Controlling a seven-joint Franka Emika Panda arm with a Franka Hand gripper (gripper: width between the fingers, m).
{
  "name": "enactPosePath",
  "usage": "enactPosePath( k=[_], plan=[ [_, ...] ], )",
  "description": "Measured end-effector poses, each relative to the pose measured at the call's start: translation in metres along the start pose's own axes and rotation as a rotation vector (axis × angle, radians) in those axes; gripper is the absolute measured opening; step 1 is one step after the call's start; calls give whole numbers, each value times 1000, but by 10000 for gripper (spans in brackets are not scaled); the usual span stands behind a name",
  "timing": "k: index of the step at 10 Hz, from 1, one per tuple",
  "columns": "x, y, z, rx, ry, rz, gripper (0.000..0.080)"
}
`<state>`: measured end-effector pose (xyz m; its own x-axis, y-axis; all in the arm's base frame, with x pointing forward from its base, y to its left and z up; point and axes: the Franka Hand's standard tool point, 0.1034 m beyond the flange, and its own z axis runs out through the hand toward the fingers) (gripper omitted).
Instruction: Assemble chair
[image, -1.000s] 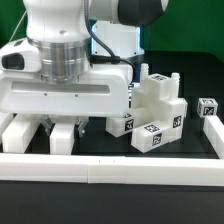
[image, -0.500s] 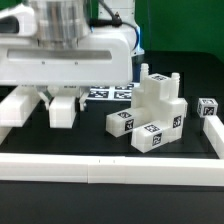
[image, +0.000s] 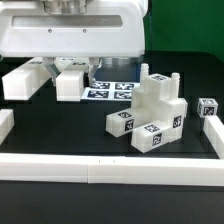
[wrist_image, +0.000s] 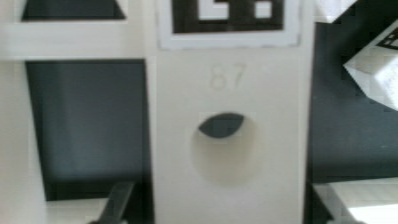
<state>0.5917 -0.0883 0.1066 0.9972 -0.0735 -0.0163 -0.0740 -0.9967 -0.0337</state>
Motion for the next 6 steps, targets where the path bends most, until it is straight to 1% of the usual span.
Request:
enactPosePath(
  k=[1,2,3,4,5,6],
  plan=[
    [0,0,0,1,0,44,284],
    [-1,0,0,8,0,160,284],
    [-4,1,-1,25,-1,299,284],
    [-10,1,-4,32,-4,347,284],
    [-17,-1,-7,49,-7,429,284],
    [-23,-3,-13,56,-9,476,284]
  ],
)
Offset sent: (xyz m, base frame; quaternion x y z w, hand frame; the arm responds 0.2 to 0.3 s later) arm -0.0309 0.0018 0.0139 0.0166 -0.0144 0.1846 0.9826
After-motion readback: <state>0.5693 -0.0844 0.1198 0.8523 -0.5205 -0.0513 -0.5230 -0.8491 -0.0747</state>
